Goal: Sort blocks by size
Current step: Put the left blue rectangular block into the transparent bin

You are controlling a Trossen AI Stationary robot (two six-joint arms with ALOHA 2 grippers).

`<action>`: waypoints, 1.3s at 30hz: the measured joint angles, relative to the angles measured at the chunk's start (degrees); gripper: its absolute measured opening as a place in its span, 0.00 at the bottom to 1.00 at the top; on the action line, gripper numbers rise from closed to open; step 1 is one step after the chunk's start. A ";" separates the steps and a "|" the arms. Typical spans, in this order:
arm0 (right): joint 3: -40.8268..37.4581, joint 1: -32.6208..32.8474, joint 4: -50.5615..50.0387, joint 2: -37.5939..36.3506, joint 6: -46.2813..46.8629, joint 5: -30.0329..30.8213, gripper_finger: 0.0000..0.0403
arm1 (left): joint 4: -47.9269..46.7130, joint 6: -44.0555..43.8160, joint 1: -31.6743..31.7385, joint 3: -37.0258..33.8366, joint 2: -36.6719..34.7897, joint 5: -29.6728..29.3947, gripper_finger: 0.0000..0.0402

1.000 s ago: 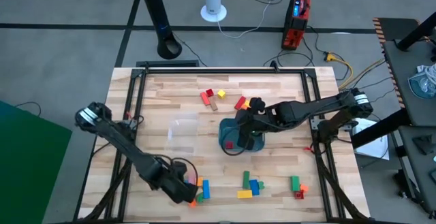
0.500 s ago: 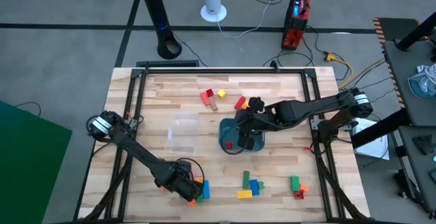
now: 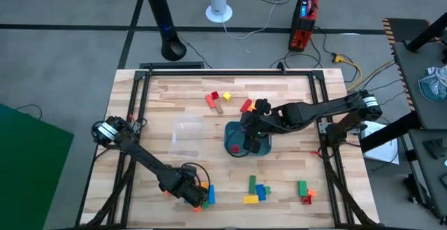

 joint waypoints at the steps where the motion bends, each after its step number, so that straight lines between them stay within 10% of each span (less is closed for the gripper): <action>1: 0.00 -0.11 0.01 0.00 0.01 0.00 0.54 | 0.02 0.37 0.00 -0.06 -0.01 -0.02 0.45; 22: 0.00 -0.94 0.22 0.00 0.06 0.22 0.53 | 0.05 5.76 -0.04 -2.43 -1.95 -1.17 0.25; 39: -0.02 -1.97 3.37 0.00 0.38 0.24 0.53 | -12.10 10.60 6.24 -2.21 -28.51 -14.18 0.24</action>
